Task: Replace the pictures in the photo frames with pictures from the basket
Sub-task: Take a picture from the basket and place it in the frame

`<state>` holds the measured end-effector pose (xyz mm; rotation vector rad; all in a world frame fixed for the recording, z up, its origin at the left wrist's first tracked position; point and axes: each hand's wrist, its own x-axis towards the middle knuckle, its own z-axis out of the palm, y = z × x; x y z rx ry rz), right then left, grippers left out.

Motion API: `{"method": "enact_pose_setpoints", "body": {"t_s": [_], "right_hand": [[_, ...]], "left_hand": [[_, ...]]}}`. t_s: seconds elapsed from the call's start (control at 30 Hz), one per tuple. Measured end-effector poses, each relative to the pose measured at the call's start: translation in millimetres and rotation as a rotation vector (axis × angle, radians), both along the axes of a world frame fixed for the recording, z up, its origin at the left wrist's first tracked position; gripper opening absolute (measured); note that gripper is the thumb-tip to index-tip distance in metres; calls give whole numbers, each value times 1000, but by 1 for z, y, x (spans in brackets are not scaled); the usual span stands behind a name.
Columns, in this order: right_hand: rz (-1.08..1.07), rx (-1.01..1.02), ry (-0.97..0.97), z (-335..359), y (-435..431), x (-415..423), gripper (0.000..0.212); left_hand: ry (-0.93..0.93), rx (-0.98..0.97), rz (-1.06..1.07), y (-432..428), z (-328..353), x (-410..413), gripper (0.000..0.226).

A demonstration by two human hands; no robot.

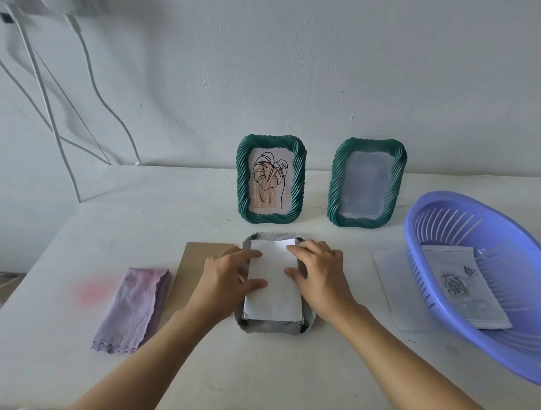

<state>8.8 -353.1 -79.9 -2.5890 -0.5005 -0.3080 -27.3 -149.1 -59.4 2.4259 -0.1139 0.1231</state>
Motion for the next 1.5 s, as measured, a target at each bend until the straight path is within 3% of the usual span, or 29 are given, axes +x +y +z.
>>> {"method": "enact_pose_setpoints", "body": {"t_s": [0.23, 0.4, 0.47, 0.6, 0.67, 0.9, 1.1, 1.3, 1.5], "right_hand": [[-14, -73, -27, -3, -5, 0, 36], [57, -31, -1, -4, -7, -2, 29], [96, -29, 35, -3, -10, -6, 36], [157, -117, 166, -4, -12, -15, 70], [163, -136, 178, -4, -13, -18, 74], [147, -109, 171, 2, -13, -22, 67], [132, -108, 162, 7, -12, -22, 63], [140, -99, 173, 7, -15, -21, 65], [130, -52, 147, 3, -22, -21, 61]], "left_hand": [[-69, 210, 11, 1, -11, -3, 48], [-25, 246, -23, 6, -14, -6, 40], [-26, 283, -45, 8, -16, -9, 40], [-17, 333, -70, 13, -19, -14, 47], [-7, 370, -90, 13, -19, -16, 51], [63, 397, -118, 12, -16, -17, 54], [85, 389, -131, 9, -17, -13, 74], [103, 374, -147, 8, -14, -11, 57], [114, 388, -139, 7, -11, -13, 57]]}}
